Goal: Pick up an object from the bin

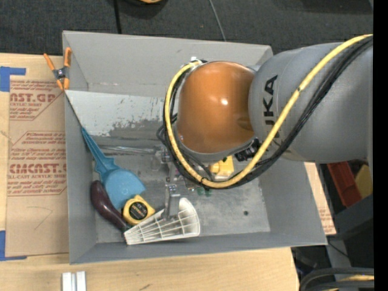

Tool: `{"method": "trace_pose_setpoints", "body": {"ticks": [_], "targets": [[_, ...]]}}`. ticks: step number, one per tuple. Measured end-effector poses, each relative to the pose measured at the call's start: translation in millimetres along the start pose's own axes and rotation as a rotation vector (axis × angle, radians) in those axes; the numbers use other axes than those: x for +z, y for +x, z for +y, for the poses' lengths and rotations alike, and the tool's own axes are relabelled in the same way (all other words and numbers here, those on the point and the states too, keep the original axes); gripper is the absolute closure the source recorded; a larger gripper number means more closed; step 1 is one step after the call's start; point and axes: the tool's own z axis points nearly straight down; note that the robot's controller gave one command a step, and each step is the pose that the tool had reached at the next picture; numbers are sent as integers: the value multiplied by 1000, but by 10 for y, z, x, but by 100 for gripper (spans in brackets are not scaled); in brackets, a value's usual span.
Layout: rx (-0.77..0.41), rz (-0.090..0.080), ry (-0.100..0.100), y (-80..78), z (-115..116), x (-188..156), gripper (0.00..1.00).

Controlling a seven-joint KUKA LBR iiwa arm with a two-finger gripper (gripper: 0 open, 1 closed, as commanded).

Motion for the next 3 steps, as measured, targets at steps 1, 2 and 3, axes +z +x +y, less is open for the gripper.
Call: {"method": "trace_pose_setpoints", "body": {"ticks": [1,2,3], "targets": [[-199,3,0,-27,49,546,0],[-313,7,0,5,81,772,0],[-475,2,-1,44,135,924,0]]}}
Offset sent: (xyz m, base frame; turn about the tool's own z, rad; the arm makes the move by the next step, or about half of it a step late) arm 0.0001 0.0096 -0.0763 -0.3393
